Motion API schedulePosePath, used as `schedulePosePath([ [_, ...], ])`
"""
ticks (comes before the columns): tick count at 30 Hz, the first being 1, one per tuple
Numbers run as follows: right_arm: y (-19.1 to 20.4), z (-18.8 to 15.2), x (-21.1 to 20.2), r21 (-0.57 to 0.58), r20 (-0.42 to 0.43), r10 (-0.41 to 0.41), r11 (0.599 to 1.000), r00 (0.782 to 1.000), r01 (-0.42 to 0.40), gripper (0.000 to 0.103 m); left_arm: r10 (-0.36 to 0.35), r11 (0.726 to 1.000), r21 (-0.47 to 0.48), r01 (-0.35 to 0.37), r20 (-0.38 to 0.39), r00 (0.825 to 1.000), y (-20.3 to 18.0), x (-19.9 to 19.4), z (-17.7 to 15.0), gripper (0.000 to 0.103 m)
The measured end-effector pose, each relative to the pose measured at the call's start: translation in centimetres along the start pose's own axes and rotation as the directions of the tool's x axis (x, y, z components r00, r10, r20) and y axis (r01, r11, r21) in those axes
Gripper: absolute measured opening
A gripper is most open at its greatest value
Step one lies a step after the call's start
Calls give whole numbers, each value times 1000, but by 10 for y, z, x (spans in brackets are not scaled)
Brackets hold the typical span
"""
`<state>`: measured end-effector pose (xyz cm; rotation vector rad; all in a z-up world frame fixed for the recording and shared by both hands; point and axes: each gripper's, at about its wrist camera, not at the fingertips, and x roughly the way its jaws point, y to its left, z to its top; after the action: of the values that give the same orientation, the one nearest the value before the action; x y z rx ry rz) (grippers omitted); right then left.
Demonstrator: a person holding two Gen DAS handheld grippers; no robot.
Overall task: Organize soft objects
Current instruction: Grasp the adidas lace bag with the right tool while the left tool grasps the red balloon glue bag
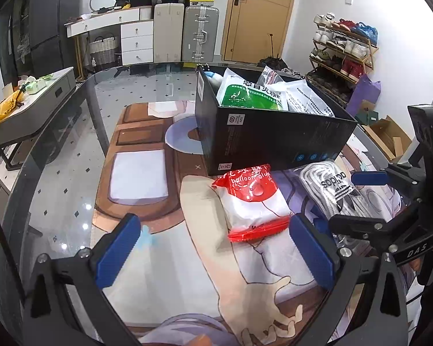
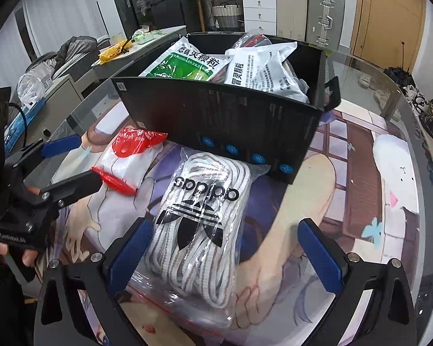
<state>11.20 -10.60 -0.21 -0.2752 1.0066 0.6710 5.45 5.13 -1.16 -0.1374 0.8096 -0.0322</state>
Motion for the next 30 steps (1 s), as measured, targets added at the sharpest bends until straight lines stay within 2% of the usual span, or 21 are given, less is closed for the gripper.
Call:
schedulePosePath([
  [9,15,-2,1,-29,8,-4,1000,1000,5,102,-5,1000,0,5,-4,1000,0,1,0,103],
  [13,21,-4,6,-68,-4,-68,995,998,67,102,-3,1000,3,3,-7,1000,0,2,0,103],
  [21,7,-10,2,-72,-4,-72,995,997,71,102,39,999,28,-39,-22,999,-9,5,1,103],
  [25,3,-16,1,-87,5,-51,995,999,51,102,33,999,40,-32,-36,999,-16,8,3,103],
  [30,0,-14,0,-81,-3,-64,995,998,63,102,-9,1000,3,9,-58,998,-19,13,9,103],
])
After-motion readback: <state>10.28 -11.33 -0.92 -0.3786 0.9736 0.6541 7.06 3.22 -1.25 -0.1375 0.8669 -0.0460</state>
